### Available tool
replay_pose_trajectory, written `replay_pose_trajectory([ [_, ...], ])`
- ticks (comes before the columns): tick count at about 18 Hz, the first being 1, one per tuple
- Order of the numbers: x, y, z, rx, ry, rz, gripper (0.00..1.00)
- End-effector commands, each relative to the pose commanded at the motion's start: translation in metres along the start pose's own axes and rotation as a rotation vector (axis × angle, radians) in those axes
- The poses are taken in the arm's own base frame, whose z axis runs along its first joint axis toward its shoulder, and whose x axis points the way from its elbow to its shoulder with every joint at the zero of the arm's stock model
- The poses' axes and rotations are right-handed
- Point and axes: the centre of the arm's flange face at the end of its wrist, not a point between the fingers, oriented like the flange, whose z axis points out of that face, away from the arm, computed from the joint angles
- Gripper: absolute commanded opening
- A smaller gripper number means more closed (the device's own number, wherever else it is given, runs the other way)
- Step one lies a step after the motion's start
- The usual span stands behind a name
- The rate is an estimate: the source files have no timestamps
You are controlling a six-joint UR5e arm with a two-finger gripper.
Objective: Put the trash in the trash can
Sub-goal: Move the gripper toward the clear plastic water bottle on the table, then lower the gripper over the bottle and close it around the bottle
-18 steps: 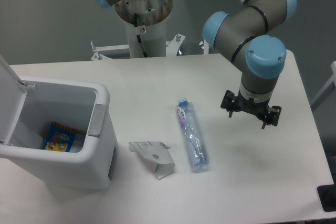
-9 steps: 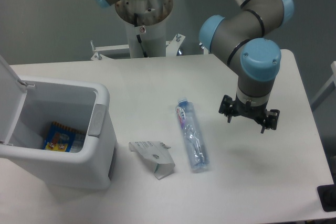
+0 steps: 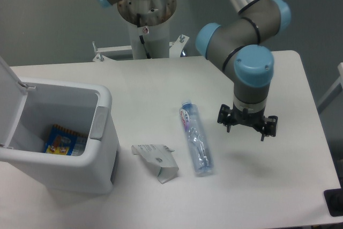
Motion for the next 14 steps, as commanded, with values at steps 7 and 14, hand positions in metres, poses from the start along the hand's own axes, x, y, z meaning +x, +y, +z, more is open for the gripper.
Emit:
replay_pose_trajectory([
  [7,0.036,-0.03,0.013,-0.01,0.025,-0.098,1.0],
  [14,0.054,-0.043,0.013,-0.005,0.039,-0.103,1.0],
])
